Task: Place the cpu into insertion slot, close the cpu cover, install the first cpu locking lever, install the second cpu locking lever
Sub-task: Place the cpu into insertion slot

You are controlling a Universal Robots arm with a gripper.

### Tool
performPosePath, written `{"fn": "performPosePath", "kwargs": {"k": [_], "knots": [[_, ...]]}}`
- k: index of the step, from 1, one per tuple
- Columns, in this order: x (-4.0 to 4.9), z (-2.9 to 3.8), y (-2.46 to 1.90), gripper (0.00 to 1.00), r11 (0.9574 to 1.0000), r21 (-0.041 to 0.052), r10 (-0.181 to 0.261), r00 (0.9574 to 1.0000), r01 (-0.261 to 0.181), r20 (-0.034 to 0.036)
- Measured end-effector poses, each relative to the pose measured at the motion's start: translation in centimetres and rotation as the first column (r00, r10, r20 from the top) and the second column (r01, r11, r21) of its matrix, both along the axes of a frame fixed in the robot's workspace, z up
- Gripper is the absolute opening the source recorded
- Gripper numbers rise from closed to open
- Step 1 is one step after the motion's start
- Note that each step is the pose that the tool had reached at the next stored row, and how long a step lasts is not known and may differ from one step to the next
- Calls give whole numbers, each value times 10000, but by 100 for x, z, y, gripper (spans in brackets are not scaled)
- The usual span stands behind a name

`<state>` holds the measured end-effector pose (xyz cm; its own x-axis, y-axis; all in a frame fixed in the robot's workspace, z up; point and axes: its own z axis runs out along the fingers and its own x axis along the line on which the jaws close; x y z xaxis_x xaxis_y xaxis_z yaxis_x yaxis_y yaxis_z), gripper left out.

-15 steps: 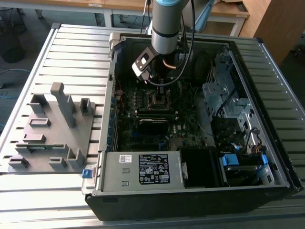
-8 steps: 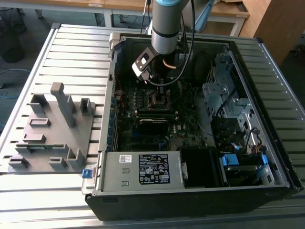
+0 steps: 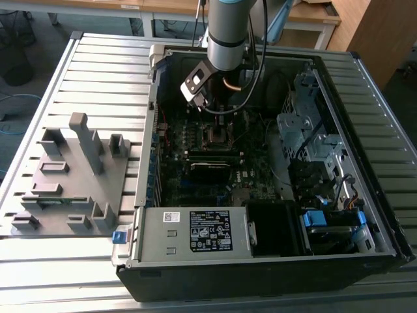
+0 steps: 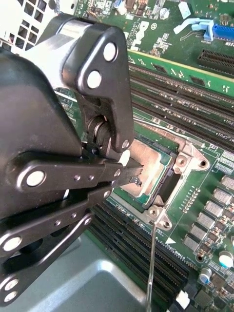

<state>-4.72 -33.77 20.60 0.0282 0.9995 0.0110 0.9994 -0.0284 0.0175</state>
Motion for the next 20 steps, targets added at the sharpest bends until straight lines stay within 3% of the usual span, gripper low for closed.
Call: {"fn": "performPosePath", "kwargs": {"k": [5, 20], "knots": [[0, 47, 0, 10, 10000, 0, 0, 10000, 0, 0], [0, 82, 0, 10, 10000, -1, 0, 10000, 0, -1]]}}
